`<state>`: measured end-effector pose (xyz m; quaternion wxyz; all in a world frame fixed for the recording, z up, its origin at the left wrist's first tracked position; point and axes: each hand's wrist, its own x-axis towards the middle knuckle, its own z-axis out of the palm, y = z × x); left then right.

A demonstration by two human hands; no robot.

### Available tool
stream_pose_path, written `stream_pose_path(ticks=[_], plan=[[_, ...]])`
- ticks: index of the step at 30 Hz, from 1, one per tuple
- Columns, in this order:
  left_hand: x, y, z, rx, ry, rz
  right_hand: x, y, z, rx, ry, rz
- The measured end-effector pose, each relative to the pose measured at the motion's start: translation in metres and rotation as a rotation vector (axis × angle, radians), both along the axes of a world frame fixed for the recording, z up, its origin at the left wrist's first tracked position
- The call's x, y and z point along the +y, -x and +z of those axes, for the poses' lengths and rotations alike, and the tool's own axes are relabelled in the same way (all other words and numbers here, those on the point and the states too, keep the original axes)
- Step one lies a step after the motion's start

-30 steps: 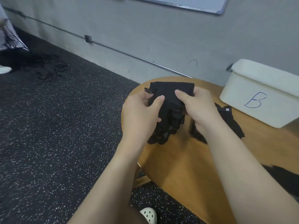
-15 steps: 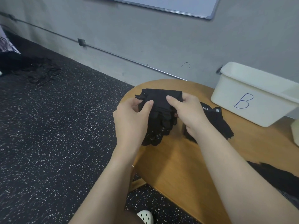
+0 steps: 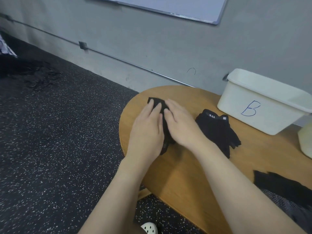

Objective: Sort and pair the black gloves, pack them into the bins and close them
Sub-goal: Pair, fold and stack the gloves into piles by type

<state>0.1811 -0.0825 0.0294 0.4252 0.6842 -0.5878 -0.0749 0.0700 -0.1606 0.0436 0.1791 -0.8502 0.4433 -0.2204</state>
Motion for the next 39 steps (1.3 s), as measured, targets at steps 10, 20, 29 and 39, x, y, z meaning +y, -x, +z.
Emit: stream_pose_path(ticks=[10, 20, 29, 39], plan=[[0.005, 0.004, -0.005, 0.017, -0.092, 0.013, 0.010, 0.015, 0.010, 0.222, -0.181, 0.037], [0.045, 0.102, 0.016, -0.089, 0.149, -0.055, 0.071, 0.147, 0.062, 0.297, -0.093, -0.121], [0.066, 0.203, -0.015, -0.220, -0.018, -0.606, 0.105, 0.334, 0.093, 0.602, -0.189, -0.526], [0.051, 0.258, -0.044, -0.449, -0.229, -0.837, 0.095, 0.411, 0.061, 0.681, -0.353, -0.620]])
